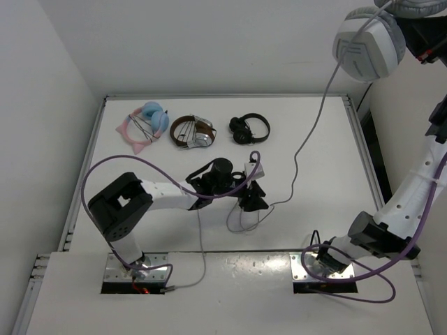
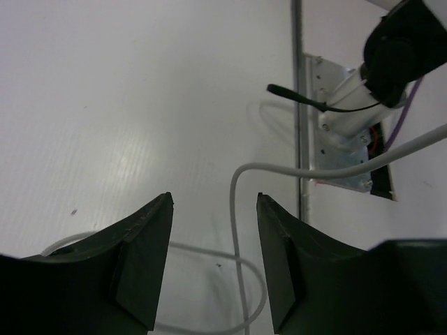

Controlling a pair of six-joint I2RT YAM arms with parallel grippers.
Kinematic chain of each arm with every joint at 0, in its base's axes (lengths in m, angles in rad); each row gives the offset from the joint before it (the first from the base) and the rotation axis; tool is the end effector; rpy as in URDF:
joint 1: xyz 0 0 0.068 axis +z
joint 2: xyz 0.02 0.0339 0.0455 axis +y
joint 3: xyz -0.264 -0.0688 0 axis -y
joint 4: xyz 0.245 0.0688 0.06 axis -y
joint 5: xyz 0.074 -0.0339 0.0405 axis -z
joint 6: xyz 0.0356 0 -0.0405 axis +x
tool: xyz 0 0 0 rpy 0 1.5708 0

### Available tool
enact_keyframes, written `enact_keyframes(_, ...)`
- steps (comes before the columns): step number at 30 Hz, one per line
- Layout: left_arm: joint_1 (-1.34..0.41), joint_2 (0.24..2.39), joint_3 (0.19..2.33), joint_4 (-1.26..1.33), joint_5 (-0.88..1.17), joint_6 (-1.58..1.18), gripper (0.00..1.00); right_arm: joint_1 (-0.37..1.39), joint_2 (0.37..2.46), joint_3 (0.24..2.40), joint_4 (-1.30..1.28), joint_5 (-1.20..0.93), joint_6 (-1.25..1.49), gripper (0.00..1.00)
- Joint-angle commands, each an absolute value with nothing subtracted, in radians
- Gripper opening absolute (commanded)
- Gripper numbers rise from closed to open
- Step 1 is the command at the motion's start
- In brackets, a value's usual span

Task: Wrap the headphones

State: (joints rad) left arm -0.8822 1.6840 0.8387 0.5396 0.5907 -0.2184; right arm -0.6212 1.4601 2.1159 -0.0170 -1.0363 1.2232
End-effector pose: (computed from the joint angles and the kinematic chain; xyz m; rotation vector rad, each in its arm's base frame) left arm 0.2109 -0.2875 0.2011 1.0679 1.7366 -1.2787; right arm 0.1987 -0.1045 0.6278 0.0985 1.3234 0.9956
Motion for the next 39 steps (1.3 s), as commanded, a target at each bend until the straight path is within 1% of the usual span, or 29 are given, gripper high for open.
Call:
enact_keyframes(1,-0.92,1.696,0.885,0.69,0.673,-0.218,0.57,-0.627,1.466,2.146,0.023,-0.989,1.304,0.0)
enact_keyframes(5,-0.94,1.744,0.925,0.699,0.748,-0.187,0.57,-0.627,1.476,2.146,0.023,-0.989,1.313,0.0)
enact_keyframes(11,-0.959,1.796,0.959,0.718,0.798,-0.141,0.57,-0.637,1.476,2.155,0.052,-0.989,1.334,0.0)
enact_keyframes(16,-0.959,1.845,0.959,0.759,0.798,-0.13,0.57,-0.646,1.476,2.155,0.061,-0.989,1.344,0.0)
enact_keyframes(17,-0.959,1.859,0.959,0.775,0.798,-0.13,0.55,-0.655,1.476,2.164,0.061,-0.989,1.344,0.0)
enact_keyframes(18,-0.959,1.859,0.968,0.787,0.784,-0.141,0.53,-0.655,1.476,2.164,0.061,-0.989,1.344,0.0)
enact_keyframes(19,-0.959,1.871,0.968,0.787,0.784,-0.15,0.46,-0.655,1.476,2.164,0.061,-0.999,1.353,0.0)
enact_keyframes(22,-0.959,1.881,0.968,0.796,0.759,-0.163,0.34,-0.676,1.485,2.175,0.061,-0.999,1.353,0.0)
enact_keyframes(26,-0.959,1.881,0.959,0.796,0.759,-0.163,0.34,-0.676,1.485,2.184,0.052,-0.999,1.353,0.0)
enact_keyframes(27,-0.959,1.881,0.959,0.796,0.759,-0.163,0.32,-0.676,1.485,2.184,0.052,-0.999,1.353,0.0)
enact_keyframes(28,-0.959,1.881,0.959,0.787,0.759,-0.163,0.28,-0.676,1.485,2.184,0.042,-0.999,1.353,0.0)
enact_keyframes(29,-0.959,1.881,0.959,0.773,0.759,-0.152,0.21,-0.676,1.485,2.184,0.041,-0.99,1.353,0.0)
enact_keyframes(31,-0.959,1.881,0.977,0.694,0.746,-0.131,0.11,-0.696,1.485,2.184,0.02,-0.989,1.332,0.0)
enact_keyframes(32,-0.959,1.881,0.986,0.655,0.746,-0.12,0.04,-0.706,1.485,2.184,0.005,-0.989,1.321,0.0)
enact_keyframes(33,-0.95,1.87,0.986,0.634,0.746,-0.12,0.0,-0.715,1.485,2.184,-0.011,-0.979,1.29,0.0)
enact_keyframes(36,-0.917,1.815,0.937,0.606,0.709,-0.14,0.0,-0.745,1.464,2.149,-0.089,-0.928,1.191,0.0)
enact_keyframes(37,-0.908,1.793,0.922,0.58,0.698,-0.14,0.0,-0.746,1.463,2.137,-0.16,-0.91,1.148,0.0)
enact_keyframes(39,-0.885,1.723,0.9,0.471,0.673,-0.086,0.0,-0.718,1.463,2.137,-0.277,-0.795,1.031,0.0)
